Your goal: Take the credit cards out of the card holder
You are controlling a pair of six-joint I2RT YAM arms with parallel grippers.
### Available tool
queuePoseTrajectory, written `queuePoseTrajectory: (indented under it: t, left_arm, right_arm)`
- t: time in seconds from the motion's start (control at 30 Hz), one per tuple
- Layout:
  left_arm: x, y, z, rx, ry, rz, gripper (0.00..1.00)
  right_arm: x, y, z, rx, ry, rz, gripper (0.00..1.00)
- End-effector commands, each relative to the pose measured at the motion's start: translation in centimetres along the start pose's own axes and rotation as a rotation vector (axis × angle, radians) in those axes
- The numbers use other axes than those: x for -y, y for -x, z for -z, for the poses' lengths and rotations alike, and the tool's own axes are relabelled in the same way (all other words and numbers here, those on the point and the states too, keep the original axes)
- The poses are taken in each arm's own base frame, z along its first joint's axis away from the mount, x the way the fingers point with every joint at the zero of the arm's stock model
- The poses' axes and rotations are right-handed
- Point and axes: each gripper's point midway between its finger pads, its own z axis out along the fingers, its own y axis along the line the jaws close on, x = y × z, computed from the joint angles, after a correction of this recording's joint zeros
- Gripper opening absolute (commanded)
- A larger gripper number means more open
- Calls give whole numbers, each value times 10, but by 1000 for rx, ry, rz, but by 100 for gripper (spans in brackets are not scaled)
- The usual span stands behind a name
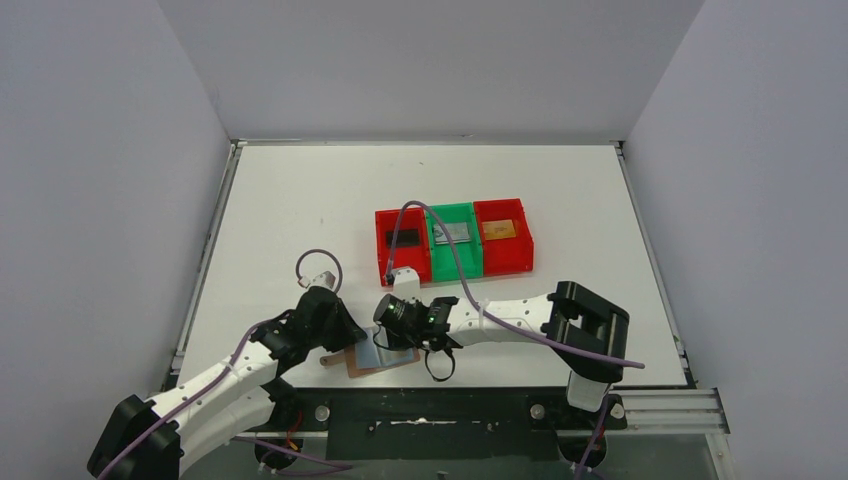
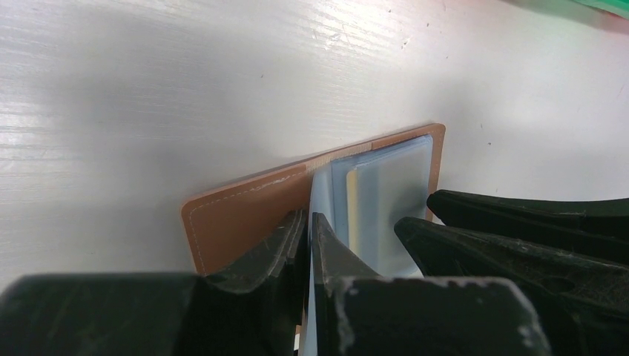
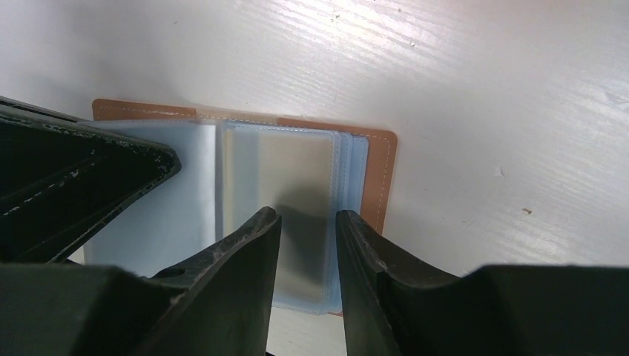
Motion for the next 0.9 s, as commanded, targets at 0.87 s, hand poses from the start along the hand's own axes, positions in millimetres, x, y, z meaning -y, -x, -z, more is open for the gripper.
queuePoseTrajectory:
  t: [0.87]
  left_arm:
    - [13, 9, 3, 35, -50, -14, 7]
  right_arm:
    - [-30, 38, 28, 115, 78, -15, 23]
